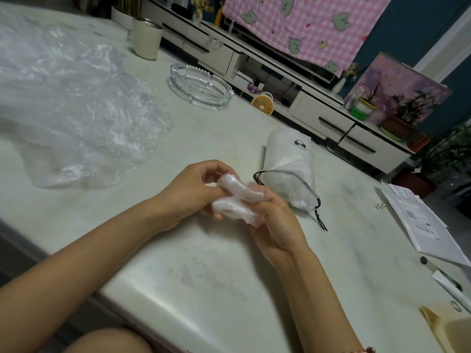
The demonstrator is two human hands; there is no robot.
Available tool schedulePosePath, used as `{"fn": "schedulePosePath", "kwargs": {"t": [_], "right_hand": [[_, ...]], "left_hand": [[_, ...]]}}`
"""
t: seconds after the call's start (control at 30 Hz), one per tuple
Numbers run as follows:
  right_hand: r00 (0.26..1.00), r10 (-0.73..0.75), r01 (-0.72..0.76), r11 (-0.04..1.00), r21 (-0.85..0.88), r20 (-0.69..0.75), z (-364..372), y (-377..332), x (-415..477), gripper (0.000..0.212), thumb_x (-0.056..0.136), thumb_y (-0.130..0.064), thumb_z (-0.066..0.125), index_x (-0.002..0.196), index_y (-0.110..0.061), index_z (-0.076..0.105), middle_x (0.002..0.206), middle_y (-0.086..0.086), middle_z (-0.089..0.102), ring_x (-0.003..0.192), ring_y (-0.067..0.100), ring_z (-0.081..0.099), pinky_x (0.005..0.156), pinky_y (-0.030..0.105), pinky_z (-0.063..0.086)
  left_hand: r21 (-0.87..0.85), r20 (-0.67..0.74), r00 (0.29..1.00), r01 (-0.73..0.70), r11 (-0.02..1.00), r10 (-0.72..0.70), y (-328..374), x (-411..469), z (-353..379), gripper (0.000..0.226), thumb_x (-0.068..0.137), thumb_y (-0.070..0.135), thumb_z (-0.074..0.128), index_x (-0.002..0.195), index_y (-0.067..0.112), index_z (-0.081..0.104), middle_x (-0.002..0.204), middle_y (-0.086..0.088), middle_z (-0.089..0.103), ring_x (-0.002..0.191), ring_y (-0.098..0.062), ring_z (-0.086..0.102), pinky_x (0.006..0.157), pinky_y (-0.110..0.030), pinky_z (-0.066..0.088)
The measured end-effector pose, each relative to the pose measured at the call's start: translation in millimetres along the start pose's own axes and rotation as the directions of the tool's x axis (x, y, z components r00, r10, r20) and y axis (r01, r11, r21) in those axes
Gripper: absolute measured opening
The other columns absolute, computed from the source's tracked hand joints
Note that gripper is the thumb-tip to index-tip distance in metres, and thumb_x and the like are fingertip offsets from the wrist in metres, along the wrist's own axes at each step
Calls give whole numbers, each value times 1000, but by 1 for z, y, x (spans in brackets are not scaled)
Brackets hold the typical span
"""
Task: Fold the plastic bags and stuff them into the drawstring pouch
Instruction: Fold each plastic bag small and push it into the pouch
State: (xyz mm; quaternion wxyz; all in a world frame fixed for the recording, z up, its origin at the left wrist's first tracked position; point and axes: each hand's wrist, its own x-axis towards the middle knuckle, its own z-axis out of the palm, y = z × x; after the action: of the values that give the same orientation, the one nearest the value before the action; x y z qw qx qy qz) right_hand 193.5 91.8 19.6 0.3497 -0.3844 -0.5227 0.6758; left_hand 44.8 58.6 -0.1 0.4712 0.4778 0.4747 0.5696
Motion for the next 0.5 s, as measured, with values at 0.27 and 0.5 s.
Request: {"fn": "schedulePosePath", "kwargs": {"t": [0.27, 0.5], "right_hand": [[988, 78, -90, 992, 89, 133, -7, -12, -3, 24, 83, -22, 49, 82, -2, 63, 100, 24, 66, 91, 38, 63, 68, 31, 51], [974, 195, -175, 970, -166, 114, -13, -7, -5, 27, 84, 7, 58, 110, 1, 56, 86, 13, 62, 57, 13, 58, 51, 20, 48]], "left_hand": [[-41, -2, 998, -63, 997, 63, 9, -3, 5, 51, 80, -19, 53, 50, 22, 62, 73, 4, 68, 61, -13, 58, 44, -20, 46], [42, 16, 999, -34, 999, 34, 3, -1, 4, 39, 76, -6, 57, 55, 25, 67, 83, -7, 70, 72, -19, 61, 56, -22, 50]]}}
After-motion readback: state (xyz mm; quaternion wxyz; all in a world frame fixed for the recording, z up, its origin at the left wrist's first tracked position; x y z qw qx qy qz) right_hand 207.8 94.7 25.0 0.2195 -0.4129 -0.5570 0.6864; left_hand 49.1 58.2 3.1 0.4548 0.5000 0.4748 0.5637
